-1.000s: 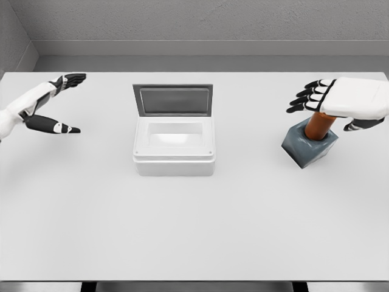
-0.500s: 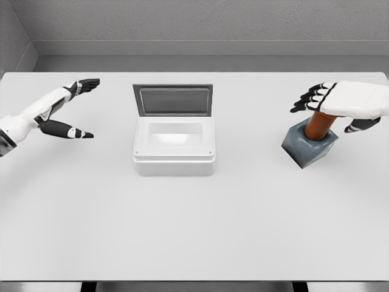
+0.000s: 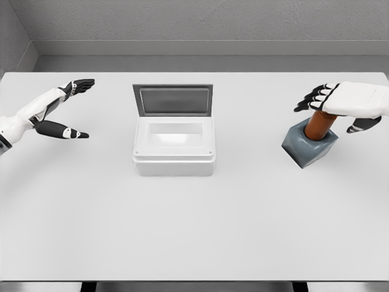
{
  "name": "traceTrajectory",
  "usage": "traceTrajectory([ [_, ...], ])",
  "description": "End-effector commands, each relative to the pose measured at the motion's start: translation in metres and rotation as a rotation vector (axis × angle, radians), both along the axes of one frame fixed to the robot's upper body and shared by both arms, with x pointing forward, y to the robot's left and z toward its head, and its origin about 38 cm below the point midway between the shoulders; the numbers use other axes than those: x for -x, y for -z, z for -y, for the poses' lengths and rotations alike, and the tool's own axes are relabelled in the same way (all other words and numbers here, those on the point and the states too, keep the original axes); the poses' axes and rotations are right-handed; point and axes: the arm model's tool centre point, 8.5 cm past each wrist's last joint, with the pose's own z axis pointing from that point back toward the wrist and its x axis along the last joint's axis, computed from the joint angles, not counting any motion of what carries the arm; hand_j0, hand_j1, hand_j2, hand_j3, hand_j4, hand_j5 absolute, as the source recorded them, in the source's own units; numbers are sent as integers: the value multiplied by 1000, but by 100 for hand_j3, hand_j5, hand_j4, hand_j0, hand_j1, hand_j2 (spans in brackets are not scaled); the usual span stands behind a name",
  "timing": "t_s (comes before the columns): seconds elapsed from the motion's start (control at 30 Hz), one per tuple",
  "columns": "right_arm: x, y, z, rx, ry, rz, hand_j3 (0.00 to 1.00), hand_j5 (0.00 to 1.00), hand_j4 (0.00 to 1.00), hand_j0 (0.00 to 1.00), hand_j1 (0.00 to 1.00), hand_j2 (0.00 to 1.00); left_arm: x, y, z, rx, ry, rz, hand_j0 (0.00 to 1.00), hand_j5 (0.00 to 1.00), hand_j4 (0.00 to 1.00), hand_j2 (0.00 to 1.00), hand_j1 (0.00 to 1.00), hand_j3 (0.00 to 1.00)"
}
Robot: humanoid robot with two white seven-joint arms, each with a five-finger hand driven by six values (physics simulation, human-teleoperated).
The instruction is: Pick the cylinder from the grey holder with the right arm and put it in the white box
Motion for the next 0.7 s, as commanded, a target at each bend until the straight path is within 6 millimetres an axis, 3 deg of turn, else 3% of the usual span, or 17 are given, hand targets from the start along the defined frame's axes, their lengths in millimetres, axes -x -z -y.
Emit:
traceTrajectory([
  [0.0,-2,1,0,-9,6,-4,100,100,100,100,100,100,0,-1,-1,6,-5,0,100,100,100,100,100,100],
  [0.07,-1,2,0,-9,6,-5,100,100,100,100,100,100,0,-1,-1,7,-6,0,100,100,100,100,100,100],
  [0.13,-1,3,-1,-7,4,-9,90,90,90,90,90,90,0,-1,-1,7,-6,0,100,100,100,100,100,100],
  [0.33,-1,4,-2,-6,1,-11,46,46,46,46,46,46,0,0,0,8,-5,-2,100,100,100,100,100,100],
  [0.4,-1,4,-2,-6,0,-11,44,44,44,44,44,44,0,0,0,8,-5,-2,100,100,100,100,100,100],
  [0.53,-1,3,-1,-5,2,-10,31,31,31,31,31,31,0,0,0,10,-4,-2,100,100,100,100,100,100],
  [0.67,-2,1,0,-3,4,-5,29,29,29,29,29,29,0,0,0,10,-4,-2,100,100,100,100,100,100],
])
